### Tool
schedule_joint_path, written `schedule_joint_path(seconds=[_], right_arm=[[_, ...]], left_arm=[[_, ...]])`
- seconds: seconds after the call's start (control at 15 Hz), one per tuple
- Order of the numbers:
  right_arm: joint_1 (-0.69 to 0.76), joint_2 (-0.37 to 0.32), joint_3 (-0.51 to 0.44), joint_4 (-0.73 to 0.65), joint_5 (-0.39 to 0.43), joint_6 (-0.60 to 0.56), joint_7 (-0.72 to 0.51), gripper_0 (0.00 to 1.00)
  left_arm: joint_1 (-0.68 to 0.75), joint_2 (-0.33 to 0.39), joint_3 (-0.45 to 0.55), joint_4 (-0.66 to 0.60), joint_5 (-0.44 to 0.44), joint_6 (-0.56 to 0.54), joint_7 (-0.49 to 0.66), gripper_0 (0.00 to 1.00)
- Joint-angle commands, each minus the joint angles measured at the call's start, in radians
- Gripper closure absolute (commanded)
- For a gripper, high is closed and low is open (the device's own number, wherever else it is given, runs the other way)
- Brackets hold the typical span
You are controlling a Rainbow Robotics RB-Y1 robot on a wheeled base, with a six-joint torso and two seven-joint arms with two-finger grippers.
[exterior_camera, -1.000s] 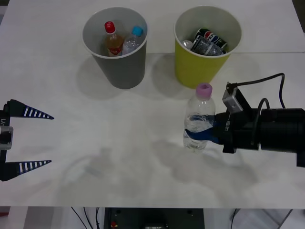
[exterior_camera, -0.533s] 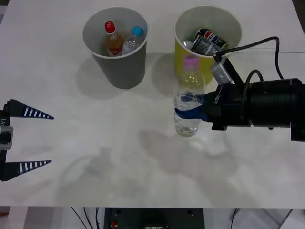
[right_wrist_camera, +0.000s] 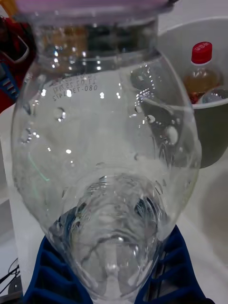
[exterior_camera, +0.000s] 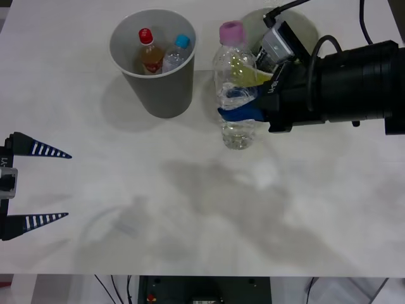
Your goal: Put the can into the green bin and the plastic bottle into the gray bin
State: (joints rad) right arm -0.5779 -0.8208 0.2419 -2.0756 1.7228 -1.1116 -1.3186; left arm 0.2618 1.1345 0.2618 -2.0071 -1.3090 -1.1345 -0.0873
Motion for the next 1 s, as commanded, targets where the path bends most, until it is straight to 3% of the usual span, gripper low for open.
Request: schedule_joint_path(seconds=[0.07, 0.53, 1.0], right_arm=[[-0.155, 0.012, 0.068, 0.085, 0.000, 0.003, 0.001, 1.00], [-0.436, 0.175, 0.143, 0.385, 0.047, 0.015, 0.030, 1.00], [-0.703, 0.341, 0.338, 0.809, 0.089, 0.197, 0.088, 1.00]], left_arm=[[0.000, 0.000, 0.000, 0.000, 0.000, 0.000, 0.000, 0.00], [0.000, 0.000, 0.000, 0.000, 0.000, 0.000, 0.000, 0.00], [0.000, 0.000, 0.000, 0.000, 0.000, 0.000, 0.000, 0.00]])
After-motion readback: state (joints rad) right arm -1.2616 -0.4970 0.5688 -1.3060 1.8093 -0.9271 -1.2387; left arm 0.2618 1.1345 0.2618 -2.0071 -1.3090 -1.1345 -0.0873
